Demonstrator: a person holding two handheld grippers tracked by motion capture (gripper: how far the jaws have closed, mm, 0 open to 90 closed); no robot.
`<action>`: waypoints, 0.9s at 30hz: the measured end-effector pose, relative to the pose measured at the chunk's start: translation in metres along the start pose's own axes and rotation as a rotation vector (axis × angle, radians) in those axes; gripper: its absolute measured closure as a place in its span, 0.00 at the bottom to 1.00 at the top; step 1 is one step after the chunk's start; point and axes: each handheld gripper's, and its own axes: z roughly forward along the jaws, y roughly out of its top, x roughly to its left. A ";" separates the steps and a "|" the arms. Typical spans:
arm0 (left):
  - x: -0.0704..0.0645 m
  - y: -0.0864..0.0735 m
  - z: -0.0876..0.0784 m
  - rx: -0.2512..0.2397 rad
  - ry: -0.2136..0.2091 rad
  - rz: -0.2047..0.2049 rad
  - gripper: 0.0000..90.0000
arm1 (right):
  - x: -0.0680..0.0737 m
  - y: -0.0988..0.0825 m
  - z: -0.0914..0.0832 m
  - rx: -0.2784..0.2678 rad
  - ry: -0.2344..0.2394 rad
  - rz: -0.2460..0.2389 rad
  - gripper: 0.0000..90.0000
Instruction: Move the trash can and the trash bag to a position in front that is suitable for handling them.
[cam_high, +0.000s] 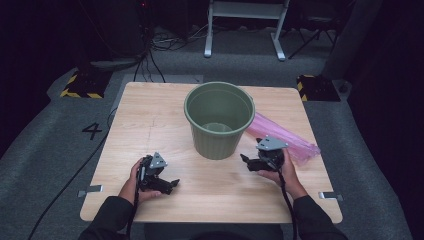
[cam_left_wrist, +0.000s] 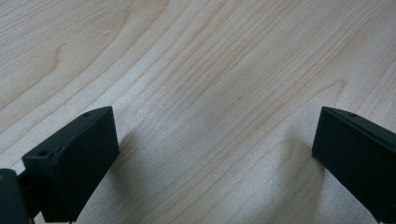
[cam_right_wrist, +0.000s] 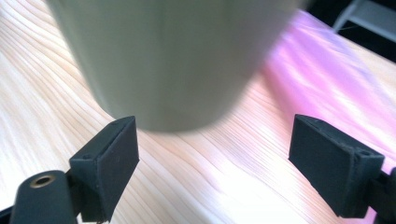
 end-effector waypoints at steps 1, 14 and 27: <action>0.000 0.000 0.000 0.003 0.002 -0.001 0.00 | -0.005 -0.003 -0.006 0.005 -0.012 0.006 0.18; 0.000 0.000 0.000 0.003 0.001 -0.002 0.00 | -0.067 -0.034 -0.056 0.032 -0.147 0.102 0.20; 0.000 0.000 0.000 0.001 0.003 -0.002 0.01 | -0.109 -0.070 -0.073 0.075 -0.247 0.197 0.23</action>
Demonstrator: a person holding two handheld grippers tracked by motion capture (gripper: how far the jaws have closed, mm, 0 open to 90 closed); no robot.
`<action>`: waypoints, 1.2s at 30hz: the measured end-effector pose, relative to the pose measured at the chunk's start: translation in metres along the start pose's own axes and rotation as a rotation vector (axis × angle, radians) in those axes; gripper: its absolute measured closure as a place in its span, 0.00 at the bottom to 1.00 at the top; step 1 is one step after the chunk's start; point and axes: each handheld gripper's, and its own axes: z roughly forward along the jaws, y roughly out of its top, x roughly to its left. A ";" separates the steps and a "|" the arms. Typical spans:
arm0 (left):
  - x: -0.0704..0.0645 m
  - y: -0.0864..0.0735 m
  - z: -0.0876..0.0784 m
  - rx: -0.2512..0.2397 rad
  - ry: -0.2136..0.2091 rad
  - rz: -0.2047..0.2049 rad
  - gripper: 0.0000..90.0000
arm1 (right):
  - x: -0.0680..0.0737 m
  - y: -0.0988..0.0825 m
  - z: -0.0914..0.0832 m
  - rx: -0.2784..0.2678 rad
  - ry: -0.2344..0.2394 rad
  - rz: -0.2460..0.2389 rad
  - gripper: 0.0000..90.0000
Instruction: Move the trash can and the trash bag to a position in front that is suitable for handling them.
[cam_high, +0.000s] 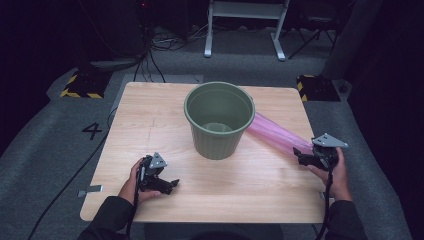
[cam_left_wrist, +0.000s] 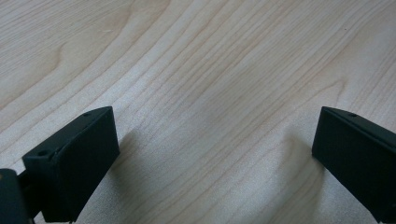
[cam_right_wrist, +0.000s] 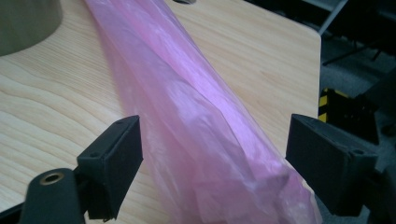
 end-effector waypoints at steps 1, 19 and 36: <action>0.000 0.000 0.000 0.000 0.000 0.000 0.01 | -0.002 -0.003 0.002 0.007 0.009 0.014 0.24; 0.000 0.000 0.000 0.002 -0.001 0.001 0.00 | 0.011 -0.019 0.024 0.175 0.264 -0.041 0.74; -0.001 0.001 0.001 -0.004 0.010 -0.011 0.00 | 0.107 -0.003 0.021 0.211 0.500 -0.153 0.64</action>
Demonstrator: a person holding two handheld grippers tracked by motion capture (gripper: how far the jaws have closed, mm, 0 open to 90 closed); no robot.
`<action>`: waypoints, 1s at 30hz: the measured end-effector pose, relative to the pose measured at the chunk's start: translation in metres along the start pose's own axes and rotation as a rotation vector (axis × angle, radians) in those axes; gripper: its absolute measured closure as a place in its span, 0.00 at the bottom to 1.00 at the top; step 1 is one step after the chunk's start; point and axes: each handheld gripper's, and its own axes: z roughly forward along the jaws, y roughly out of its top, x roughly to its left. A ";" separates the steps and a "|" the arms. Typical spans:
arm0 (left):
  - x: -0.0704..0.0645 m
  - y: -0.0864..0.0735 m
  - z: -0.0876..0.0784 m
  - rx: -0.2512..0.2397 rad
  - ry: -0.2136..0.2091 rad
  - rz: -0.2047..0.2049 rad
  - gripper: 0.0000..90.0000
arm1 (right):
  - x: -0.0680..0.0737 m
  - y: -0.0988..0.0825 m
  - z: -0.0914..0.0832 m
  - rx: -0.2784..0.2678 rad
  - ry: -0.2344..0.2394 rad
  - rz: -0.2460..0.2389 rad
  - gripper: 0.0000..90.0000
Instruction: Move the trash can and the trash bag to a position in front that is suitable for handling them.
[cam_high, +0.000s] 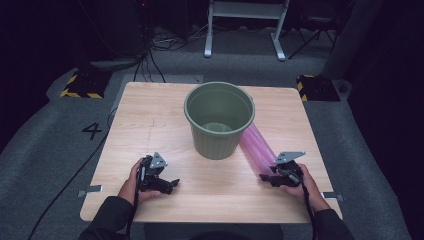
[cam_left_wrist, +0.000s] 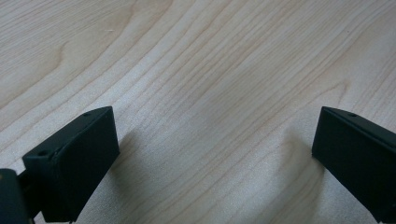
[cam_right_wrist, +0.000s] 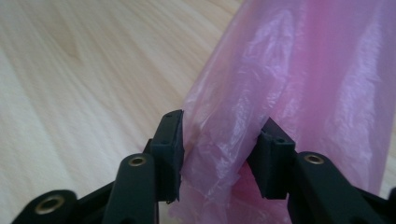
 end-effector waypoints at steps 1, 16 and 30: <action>0.000 0.000 0.000 0.000 0.001 0.000 0.00 | 0.011 0.005 0.005 0.005 0.024 -0.009 0.60; -0.002 0.000 -0.001 0.005 0.008 0.003 0.01 | 0.067 0.027 0.031 0.006 0.026 -0.019 0.29; -0.030 0.011 0.000 0.003 0.002 0.064 0.18 | 0.091 0.036 0.025 -0.023 0.058 -0.114 0.21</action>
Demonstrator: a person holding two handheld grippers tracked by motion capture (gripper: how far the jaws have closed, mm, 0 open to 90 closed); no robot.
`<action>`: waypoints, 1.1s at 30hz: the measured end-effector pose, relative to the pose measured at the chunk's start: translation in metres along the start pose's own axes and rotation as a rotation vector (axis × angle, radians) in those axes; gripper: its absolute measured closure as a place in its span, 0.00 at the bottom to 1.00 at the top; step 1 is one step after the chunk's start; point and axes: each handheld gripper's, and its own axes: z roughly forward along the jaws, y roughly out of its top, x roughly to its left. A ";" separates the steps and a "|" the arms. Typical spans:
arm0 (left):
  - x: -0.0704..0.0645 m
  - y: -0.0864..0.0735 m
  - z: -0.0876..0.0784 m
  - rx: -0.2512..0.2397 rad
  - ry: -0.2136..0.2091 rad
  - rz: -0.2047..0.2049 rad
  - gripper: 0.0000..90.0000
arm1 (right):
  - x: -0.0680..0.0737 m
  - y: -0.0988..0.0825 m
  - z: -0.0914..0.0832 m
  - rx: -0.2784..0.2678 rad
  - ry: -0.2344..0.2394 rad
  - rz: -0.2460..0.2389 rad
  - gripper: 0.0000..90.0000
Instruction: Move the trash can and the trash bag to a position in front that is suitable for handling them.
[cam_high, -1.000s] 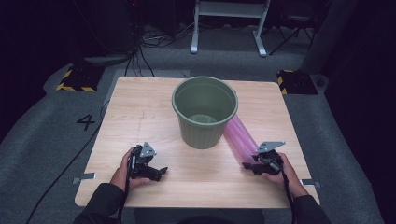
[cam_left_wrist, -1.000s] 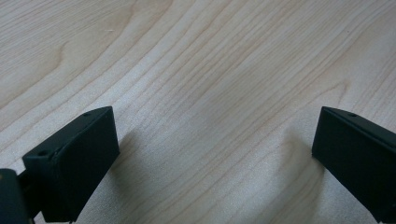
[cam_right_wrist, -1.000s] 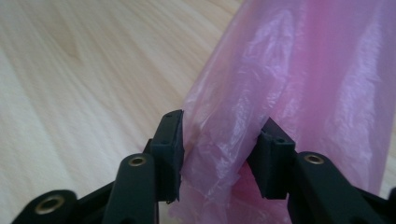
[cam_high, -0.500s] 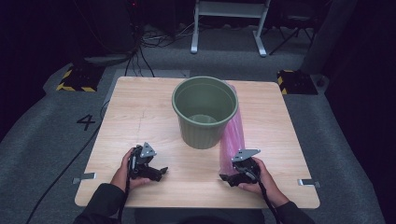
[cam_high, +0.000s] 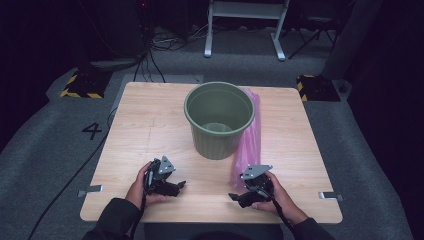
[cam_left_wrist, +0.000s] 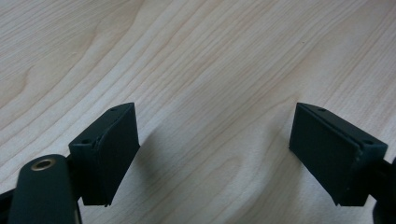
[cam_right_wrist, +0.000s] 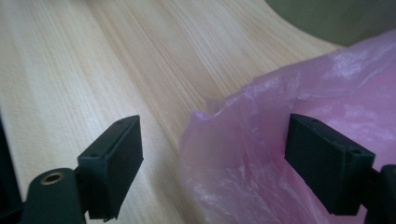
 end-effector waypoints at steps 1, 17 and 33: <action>-0.003 0.003 0.000 -0.005 0.000 -0.002 0.18 | 0.002 0.001 -0.005 -0.018 0.001 -0.011 0.20; -0.044 0.039 0.010 -0.038 -0.060 0.096 0.20 | 0.006 0.009 -0.042 -0.174 -0.048 -0.093 0.20; -0.084 0.070 0.020 -0.102 -0.115 0.144 0.21 | -0.083 -0.030 -0.060 -0.139 -0.292 0.018 0.24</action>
